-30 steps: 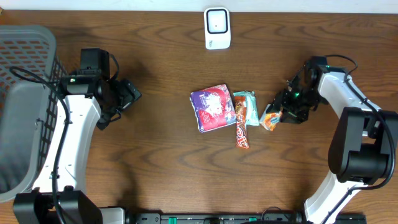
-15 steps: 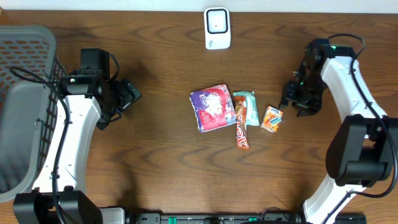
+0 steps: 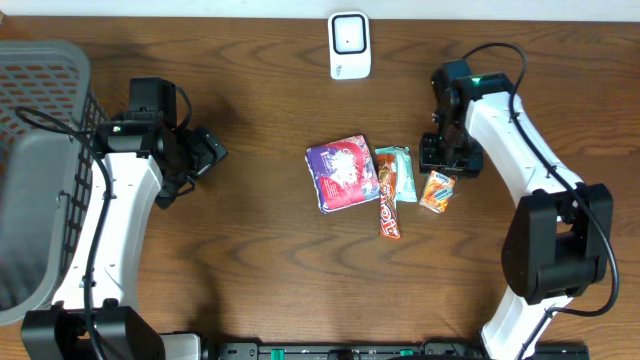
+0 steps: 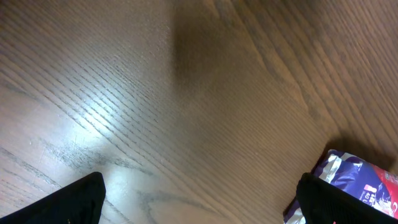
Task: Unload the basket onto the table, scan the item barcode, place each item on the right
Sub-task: 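Adjust the grip on the Kleenex pack and lift it with the right gripper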
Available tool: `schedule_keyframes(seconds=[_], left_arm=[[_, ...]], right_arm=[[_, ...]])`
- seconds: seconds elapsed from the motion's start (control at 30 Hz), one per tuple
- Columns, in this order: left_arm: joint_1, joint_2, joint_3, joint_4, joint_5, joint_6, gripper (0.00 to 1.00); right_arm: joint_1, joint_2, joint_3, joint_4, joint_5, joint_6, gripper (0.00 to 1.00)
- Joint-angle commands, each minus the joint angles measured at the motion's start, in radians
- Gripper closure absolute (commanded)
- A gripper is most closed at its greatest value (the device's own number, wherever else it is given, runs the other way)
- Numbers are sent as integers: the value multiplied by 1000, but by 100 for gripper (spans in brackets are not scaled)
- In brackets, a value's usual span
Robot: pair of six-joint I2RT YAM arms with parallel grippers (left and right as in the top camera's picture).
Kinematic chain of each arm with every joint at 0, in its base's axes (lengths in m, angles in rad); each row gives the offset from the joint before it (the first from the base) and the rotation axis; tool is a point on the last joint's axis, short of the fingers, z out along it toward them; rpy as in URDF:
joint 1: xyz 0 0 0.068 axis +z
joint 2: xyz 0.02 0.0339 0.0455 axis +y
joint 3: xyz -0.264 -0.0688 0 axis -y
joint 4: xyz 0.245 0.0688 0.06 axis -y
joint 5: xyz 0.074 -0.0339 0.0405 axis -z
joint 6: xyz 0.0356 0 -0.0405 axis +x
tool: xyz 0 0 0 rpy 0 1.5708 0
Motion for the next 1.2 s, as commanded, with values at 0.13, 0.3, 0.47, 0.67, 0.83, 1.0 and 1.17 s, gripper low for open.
schedule_keyframes(seconds=[0.13, 0.3, 0.47, 0.67, 0.83, 1.0, 1.17], left_arm=[[5, -3, 0, -2, -10, 6, 2], [5, -3, 0, -2, -10, 6, 2], [5, -3, 0, -2, -10, 6, 2], [5, -3, 0, -2, -10, 6, 2], [5, -3, 0, -2, -10, 6, 2], [5, -3, 0, -2, -10, 6, 2], [5, -3, 0, -2, -10, 6, 2]], right_arm=[[72, -16, -11, 43, 146, 113, 49], [102, -16, -68, 62, 232, 161, 48], [101, -16, -167, 165, 212, 162, 51], [105, -16, -249, 235, 148, 161, 52], [105, -16, -236, 198, 149, 161, 50], [103, -23, -172, 96, 158, 156, 49], [105, -26, -56, -19, 162, 125, 44]])
